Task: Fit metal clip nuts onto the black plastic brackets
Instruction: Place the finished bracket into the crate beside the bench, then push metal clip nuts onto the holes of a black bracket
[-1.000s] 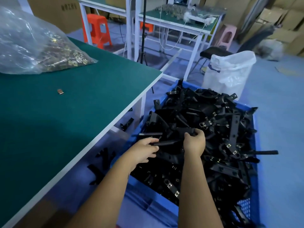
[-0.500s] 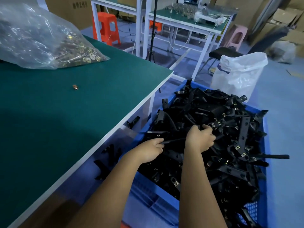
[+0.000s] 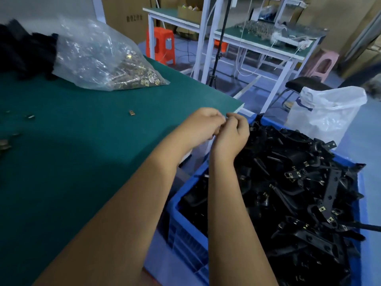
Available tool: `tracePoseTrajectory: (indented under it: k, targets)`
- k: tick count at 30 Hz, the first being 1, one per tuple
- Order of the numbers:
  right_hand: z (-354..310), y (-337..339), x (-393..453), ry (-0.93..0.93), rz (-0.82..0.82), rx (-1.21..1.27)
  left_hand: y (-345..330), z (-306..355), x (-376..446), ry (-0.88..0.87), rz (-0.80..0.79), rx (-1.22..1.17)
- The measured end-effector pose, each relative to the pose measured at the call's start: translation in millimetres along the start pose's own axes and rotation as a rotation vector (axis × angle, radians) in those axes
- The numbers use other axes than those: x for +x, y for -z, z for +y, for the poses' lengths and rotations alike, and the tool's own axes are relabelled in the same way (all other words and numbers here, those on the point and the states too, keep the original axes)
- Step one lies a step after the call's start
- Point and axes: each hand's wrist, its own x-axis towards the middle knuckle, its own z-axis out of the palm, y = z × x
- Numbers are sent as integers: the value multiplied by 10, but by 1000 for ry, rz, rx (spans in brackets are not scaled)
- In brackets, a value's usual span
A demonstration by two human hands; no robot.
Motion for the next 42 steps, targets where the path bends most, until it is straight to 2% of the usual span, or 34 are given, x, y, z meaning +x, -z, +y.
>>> tracePoseTrajectory:
  k: [8,10,17,20,22,24,27,31,34,38,40,42]
  targets:
    - [-378,-1248,-1084,163,-617,43,1263,-222,-522,-63,564,-338]
    - [-330,-1479,-1445,178,-762,33,1614,-365,-724,-42,713,-336]
    - [-137,-2077,-2588,294,-1276,-163,2571,-918,-1645,42,1197,120]
    - [-15,-2231,-2966,437,-1403,-298,2842,-1110,-2007,139,1368,435]
    - [56,-2294,-3151,545,-1458,-356,3016,-1229,-2182,300,1398,682]
    - [126,-2340,-3245,667,-1514,-460,3147,-1309,-2301,435,1349,805]
    - [197,-2405,-3248,804,-1541,-625,3334,-1393,-2373,583,1199,853]
    - [194,-2438,-3243,800,-1568,-655,3442,-1441,-2302,770,1054,860]
    - [184,-2413,-3237,791,-1580,-630,3372,-1446,-2270,742,1164,968]
    - [163,-2364,-3225,730,-1556,-500,3357,-1430,-2325,589,1316,858]
    - [156,-2345,-3220,695,-1543,-457,3377,-1428,-2346,612,1331,832]
    - [161,-2330,-3219,700,-1545,-448,3393,-1433,-2355,712,1275,882]
